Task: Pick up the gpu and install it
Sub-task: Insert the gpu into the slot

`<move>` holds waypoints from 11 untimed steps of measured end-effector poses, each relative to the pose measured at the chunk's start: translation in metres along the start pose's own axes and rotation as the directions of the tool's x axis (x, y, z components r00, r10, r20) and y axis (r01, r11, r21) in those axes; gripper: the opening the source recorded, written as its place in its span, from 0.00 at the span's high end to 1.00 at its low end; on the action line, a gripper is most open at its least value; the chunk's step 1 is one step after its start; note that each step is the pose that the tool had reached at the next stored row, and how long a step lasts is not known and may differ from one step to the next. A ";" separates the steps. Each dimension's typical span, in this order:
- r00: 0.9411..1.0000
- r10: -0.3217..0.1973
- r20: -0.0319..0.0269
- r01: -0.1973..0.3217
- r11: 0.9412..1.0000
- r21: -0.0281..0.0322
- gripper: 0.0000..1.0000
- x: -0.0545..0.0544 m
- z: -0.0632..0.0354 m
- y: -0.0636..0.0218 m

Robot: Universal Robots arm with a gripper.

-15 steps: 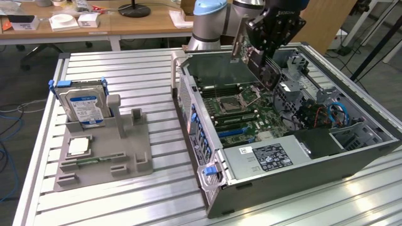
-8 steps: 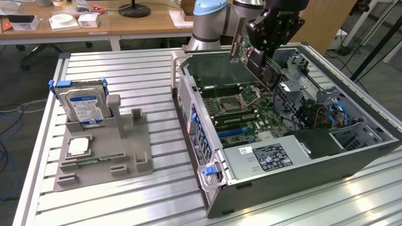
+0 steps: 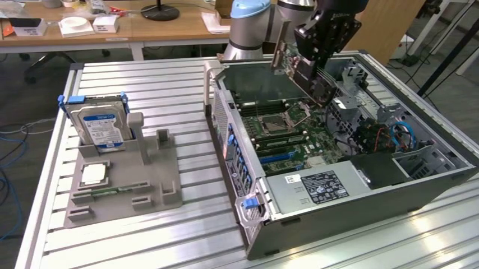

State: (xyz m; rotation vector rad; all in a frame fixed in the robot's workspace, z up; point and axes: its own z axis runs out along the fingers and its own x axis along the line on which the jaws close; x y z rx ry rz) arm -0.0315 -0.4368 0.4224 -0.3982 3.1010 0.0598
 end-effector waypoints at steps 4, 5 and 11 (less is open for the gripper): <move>0.999 -0.032 -0.001 0.032 0.999 -0.001 0.74 0.000 0.0000 0.0000; 0.999 -0.040 -0.001 0.040 0.999 -0.001 0.74 0.000 0.0000 0.0000; 0.996 -0.088 -0.003 0.088 0.996 -0.002 0.74 0.000 0.0000 0.0000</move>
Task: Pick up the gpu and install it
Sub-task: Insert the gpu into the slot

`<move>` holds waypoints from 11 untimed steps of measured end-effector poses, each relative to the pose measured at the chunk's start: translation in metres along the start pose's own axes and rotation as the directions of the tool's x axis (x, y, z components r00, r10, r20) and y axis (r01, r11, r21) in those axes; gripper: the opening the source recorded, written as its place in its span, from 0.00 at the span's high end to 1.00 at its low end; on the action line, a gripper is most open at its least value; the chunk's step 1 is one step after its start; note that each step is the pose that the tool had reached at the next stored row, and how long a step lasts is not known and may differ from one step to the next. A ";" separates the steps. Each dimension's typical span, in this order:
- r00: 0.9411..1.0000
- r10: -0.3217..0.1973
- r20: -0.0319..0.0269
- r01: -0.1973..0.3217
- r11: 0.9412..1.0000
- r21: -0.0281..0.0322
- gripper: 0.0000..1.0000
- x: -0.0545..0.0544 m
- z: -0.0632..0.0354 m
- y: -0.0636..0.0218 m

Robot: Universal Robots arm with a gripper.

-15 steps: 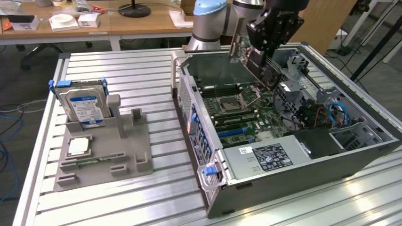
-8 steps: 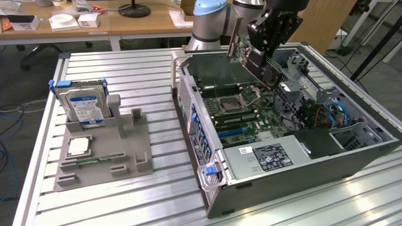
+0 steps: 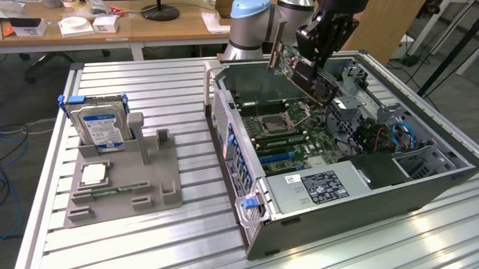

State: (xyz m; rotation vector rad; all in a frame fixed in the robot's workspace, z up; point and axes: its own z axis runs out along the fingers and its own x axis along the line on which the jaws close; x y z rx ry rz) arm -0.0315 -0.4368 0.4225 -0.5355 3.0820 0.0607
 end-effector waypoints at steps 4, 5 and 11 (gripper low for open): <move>0.999 -0.032 -0.001 0.032 0.999 -0.001 0.74 0.000 0.0000 0.0000; 0.999 -0.040 -0.001 0.040 0.999 -0.001 0.74 0.000 0.0000 0.0000; 0.996 -0.088 -0.003 0.088 0.996 -0.002 0.74 0.000 0.0000 0.0000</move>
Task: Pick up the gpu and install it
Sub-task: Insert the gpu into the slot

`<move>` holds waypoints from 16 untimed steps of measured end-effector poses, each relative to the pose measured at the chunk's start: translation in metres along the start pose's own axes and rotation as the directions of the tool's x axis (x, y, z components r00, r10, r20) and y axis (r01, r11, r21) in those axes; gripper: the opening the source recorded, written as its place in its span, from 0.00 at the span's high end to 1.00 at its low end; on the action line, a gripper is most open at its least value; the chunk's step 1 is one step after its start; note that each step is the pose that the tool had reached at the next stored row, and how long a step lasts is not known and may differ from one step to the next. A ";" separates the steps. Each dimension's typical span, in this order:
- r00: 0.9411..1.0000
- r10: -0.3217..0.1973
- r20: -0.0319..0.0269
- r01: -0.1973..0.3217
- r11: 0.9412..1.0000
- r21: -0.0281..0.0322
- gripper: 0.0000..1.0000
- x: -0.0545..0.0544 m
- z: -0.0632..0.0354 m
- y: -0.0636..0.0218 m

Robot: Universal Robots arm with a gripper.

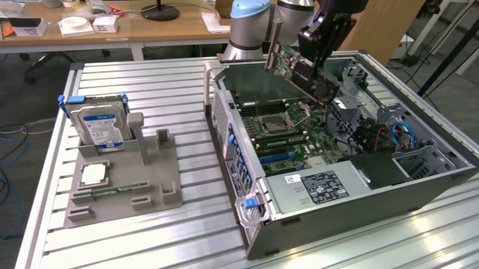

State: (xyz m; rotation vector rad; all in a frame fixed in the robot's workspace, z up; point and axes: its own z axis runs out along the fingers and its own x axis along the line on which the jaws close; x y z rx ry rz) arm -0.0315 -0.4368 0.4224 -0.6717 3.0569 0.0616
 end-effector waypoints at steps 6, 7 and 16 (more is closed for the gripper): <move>0.999 -0.047 -0.002 0.047 0.999 -0.001 0.74 0.000 0.0000 0.0000; 0.998 -0.055 -0.002 0.055 0.998 -0.001 0.74 0.000 0.0000 0.0000; 0.992 -0.125 -0.004 0.125 0.992 -0.003 0.74 0.000 0.0000 0.0000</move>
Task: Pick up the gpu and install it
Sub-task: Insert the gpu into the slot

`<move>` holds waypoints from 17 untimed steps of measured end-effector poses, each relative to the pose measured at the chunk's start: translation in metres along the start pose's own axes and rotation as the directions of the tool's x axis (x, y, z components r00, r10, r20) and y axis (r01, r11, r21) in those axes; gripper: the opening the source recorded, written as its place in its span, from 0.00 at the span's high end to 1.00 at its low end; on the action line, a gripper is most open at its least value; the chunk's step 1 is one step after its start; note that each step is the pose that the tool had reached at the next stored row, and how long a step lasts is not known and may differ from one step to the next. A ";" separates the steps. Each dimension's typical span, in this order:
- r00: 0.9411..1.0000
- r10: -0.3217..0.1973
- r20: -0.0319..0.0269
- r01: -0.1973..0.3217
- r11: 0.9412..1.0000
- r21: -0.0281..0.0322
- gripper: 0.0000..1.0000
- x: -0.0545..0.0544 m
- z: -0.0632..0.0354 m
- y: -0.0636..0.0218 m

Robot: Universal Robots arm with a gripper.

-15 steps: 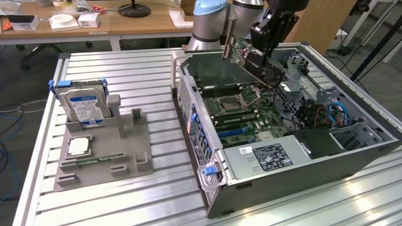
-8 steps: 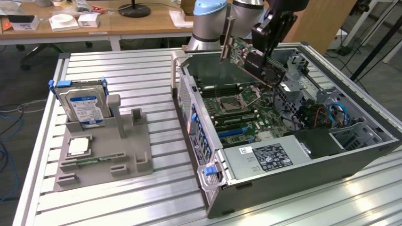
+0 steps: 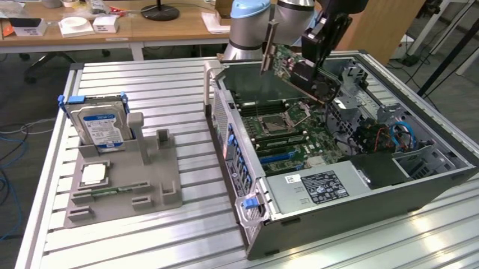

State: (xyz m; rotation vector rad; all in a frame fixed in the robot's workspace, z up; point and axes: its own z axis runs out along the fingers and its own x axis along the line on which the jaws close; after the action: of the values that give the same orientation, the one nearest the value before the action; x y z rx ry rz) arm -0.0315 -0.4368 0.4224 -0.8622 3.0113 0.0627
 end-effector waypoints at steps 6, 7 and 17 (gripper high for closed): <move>0.999 -0.047 -0.002 0.047 0.999 -0.001 0.74 0.000 0.0000 0.0000; 0.998 -0.055 -0.002 0.055 0.998 -0.001 0.74 0.000 0.0000 0.0000; 0.991 -0.135 -0.005 0.135 0.991 -0.003 0.74 0.000 0.0000 0.0000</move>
State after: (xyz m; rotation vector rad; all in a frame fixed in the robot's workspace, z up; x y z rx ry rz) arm -0.0315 -0.4368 0.4224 -1.0651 2.9486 0.0634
